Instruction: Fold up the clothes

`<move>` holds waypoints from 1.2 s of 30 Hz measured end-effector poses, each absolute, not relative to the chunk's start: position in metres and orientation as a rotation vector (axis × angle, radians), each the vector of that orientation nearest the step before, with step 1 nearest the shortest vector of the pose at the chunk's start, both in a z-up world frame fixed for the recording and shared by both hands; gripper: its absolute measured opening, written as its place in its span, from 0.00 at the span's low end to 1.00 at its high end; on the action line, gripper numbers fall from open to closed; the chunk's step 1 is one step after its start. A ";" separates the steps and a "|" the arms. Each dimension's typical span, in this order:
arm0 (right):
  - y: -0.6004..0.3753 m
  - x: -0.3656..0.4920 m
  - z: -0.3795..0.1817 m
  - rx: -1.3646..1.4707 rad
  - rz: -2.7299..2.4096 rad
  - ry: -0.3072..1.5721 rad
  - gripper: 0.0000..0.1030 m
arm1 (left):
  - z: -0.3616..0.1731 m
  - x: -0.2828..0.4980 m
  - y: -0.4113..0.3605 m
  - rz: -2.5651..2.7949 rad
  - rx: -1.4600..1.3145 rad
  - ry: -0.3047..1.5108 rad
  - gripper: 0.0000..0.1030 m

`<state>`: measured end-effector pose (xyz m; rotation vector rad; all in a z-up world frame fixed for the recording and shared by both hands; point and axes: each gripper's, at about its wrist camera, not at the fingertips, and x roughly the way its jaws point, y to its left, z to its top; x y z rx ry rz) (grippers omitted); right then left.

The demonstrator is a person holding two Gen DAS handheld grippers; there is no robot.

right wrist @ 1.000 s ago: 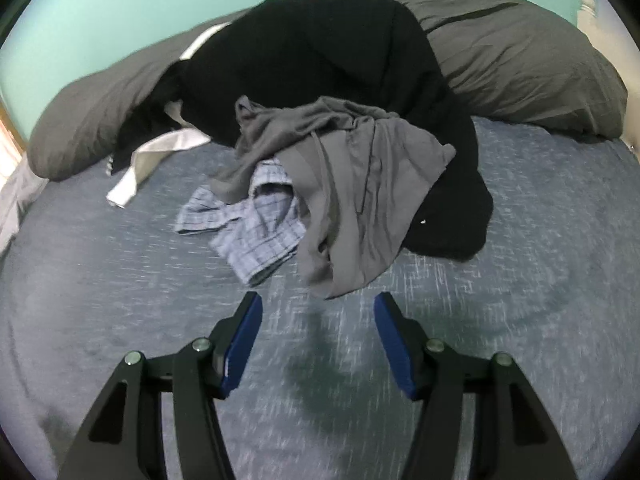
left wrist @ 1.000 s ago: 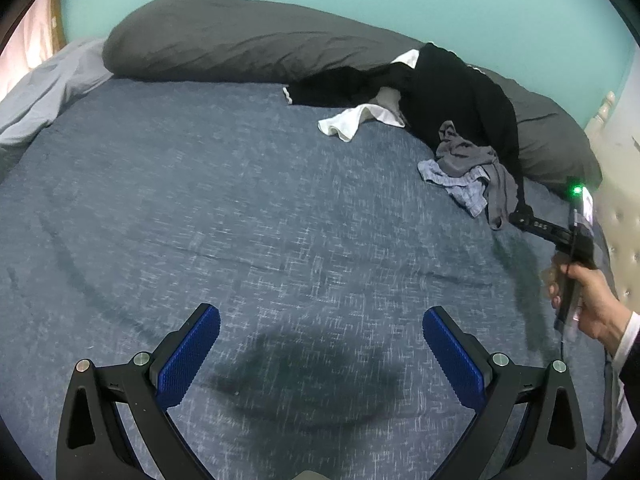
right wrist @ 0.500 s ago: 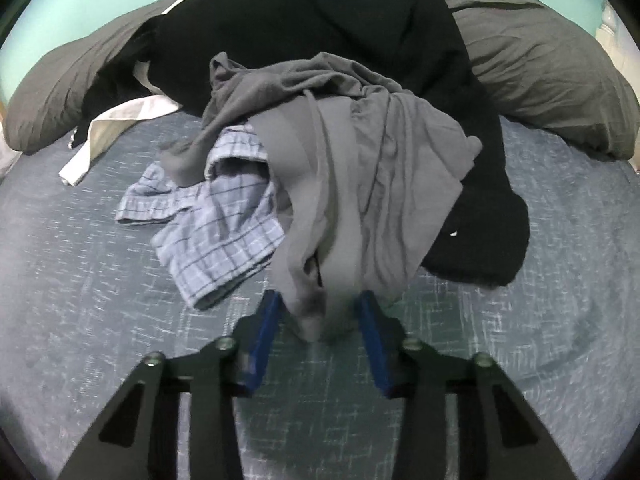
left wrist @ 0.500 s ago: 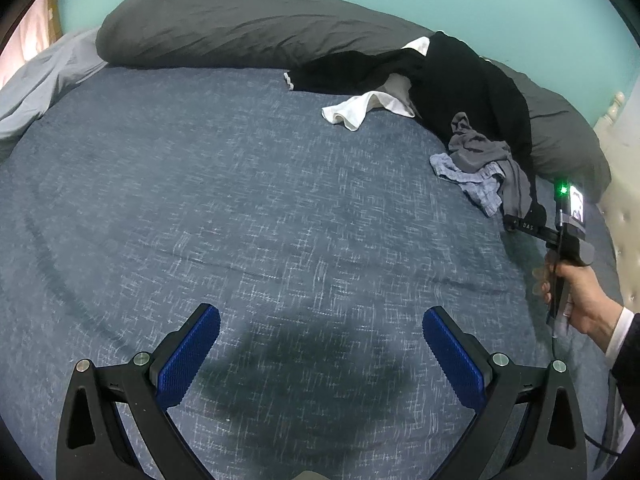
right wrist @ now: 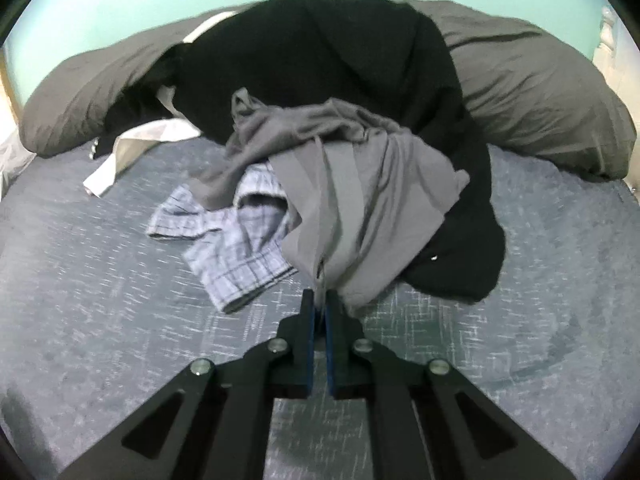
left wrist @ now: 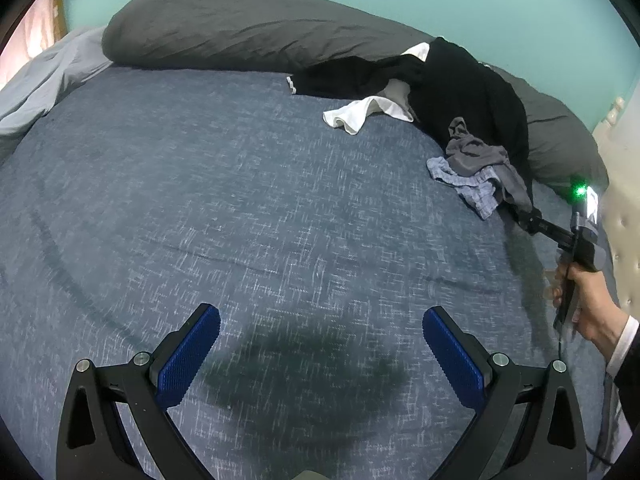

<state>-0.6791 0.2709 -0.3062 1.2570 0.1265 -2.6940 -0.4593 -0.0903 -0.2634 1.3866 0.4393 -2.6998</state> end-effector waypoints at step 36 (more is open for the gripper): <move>0.252 -0.399 -0.183 0.894 -2.571 0.053 0.04 | -0.218 -0.277 -0.054 -2.881 1.129 0.405 1.00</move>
